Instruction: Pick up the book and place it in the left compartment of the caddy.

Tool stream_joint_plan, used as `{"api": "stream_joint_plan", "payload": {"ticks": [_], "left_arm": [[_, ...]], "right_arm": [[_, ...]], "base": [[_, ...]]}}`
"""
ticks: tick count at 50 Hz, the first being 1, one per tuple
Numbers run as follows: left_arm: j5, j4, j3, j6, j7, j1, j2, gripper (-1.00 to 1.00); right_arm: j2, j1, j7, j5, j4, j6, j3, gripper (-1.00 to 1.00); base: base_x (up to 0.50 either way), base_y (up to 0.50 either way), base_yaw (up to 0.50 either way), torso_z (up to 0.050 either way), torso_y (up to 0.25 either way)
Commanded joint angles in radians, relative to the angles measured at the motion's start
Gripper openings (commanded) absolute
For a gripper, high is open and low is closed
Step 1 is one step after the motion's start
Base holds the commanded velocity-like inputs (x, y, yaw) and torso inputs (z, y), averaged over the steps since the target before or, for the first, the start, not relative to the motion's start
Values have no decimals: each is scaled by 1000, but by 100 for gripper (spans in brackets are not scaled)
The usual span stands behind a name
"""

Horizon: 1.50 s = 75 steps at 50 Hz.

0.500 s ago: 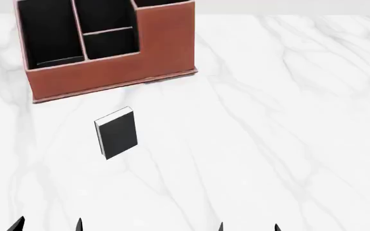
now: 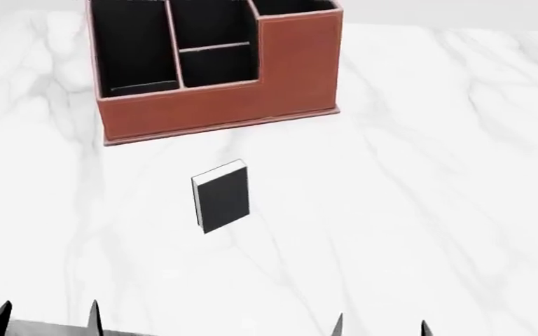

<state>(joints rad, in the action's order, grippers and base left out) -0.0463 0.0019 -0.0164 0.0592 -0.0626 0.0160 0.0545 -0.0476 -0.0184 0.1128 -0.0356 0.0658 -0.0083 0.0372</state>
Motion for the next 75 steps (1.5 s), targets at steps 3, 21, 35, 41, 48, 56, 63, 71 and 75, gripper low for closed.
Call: {"api": "stream_joint_plan", "payload": {"ticks": [3, 21, 35, 41, 48, 56, 63, 71, 75], "left_arm": [[-20, 16, -15, 17, -31, -9, 21, 100], [-16, -3, -34, 29, -79, -10, 35, 100], [-27, -17, -53, 31, -100, 2, 50, 100], [-21, -28, -66, 36, -109, 8, 55, 100], [-35, -12, -70, 32, -113, 3, 63, 100], [-38, -27, -79, 36, -121, 10, 69, 100], [-44, -24, -85, 36, -127, 8, 75, 100], [-60, -18, -86, 32, -132, 8, 81, 100], [-61, -19, -90, 34, -135, 8, 83, 100]], "right_arm": [[-23, -12, 46, -4, 31, 0, 27, 100], [-47, -19, 76, 1, 37, 0, 64, 100], [-65, -19, 101, 1, 59, 14, 83, 100], [-60, -24, 121, -42, 75, 22, 58, 100], [-98, -73, 113, -42, 206, 44, 68, 100], [-106, -83, 128, -48, 223, 34, 60, 100], [-106, -92, 152, -34, 216, -27, 55, 100], [-119, -80, 177, 38, 239, 56, 91, 100], [-122, -78, 179, 39, 239, 60, 96, 100]], "base": [[0, 0, 500, 0, 0], [0, 0, 500, 0, 0], [0, 0, 500, 0, 0], [0, 0, 417, 0, 0], [227, 82, 0, 0, 0], [470, 170, 0, 0, 0], [258, 93, 0, 0, 0], [-97, 342, 0, 0, 0], [-120, 488, 0, 0, 0]]}}
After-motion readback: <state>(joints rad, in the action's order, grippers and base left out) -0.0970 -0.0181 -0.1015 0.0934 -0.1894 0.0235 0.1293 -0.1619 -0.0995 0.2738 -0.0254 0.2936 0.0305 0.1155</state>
